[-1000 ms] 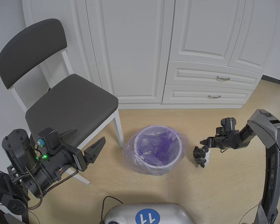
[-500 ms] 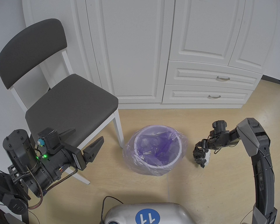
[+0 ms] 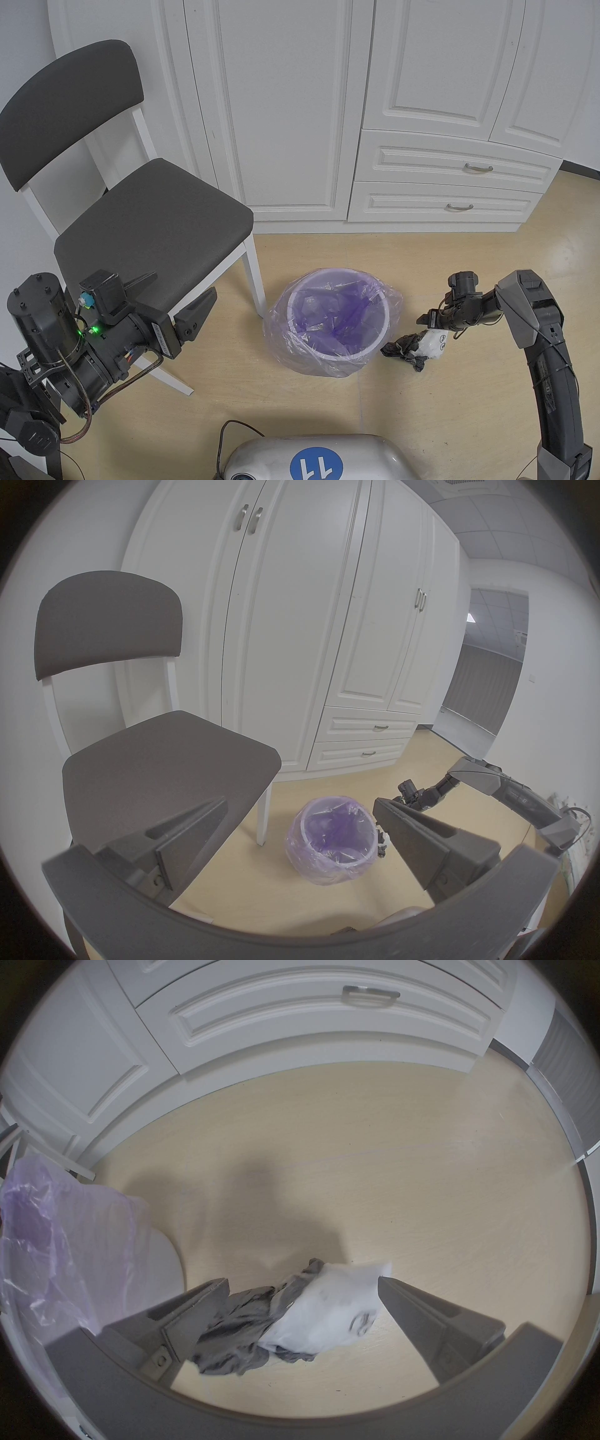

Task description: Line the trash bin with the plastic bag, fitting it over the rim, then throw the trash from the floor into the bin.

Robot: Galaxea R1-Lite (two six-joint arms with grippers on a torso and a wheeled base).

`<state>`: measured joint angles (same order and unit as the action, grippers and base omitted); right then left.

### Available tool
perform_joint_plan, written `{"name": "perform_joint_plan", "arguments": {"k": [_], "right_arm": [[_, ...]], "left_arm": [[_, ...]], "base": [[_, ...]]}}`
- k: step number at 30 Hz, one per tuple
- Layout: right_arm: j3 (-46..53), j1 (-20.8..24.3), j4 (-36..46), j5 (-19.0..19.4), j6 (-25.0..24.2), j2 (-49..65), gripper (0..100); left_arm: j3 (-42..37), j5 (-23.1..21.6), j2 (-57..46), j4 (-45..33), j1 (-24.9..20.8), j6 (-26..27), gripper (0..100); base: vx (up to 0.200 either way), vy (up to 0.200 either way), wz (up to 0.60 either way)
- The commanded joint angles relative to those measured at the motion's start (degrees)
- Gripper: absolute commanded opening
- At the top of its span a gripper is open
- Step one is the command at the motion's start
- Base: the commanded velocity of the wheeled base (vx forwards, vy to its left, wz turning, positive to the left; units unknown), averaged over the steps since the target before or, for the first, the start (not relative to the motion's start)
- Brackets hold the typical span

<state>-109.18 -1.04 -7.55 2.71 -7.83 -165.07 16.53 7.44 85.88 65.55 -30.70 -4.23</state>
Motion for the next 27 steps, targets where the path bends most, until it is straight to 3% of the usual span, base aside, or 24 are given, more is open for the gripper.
{"name": "perform_joint_plan", "arguments": {"k": [1, 4, 11, 17, 27], "right_arm": [[-0.51, -0.02, 0.25, 0.02, 0.0, -1.13, 100], [-0.77, 0.42, 5.52, 0.19, -0.44, 0.28, 100], [-1.04, 2.62, 7.63, 0.02, -0.26, -0.07, 100], [-5.41, 3.15, 19.06, -0.33, 0.09, -2.1, 100], [-5.41, 2.97, 20.55, -1.48, 2.2, -2.89, 100]], "left_arm": [[-0.01, 0.03, 0.34, 0.02, 0.11, -0.08, 100], [0.08, 0.03, 0.43, 0.02, 0.46, -0.08, 100], [0.08, 0.03, 0.95, 0.02, 0.64, 0.01, 100], [0.52, 0.12, 2.01, 0.11, 0.81, 0.1, 100], [0.43, 0.03, 4.47, 4.5, 2.66, 0.19, 100]], "base": [[0.0, 0.0, 0.0], [0.0, 0.0, 0.0], [0.0, 0.0, 0.0], [0.0, 0.0, 0.0], [0.0, 0.0, 0.0]]}}
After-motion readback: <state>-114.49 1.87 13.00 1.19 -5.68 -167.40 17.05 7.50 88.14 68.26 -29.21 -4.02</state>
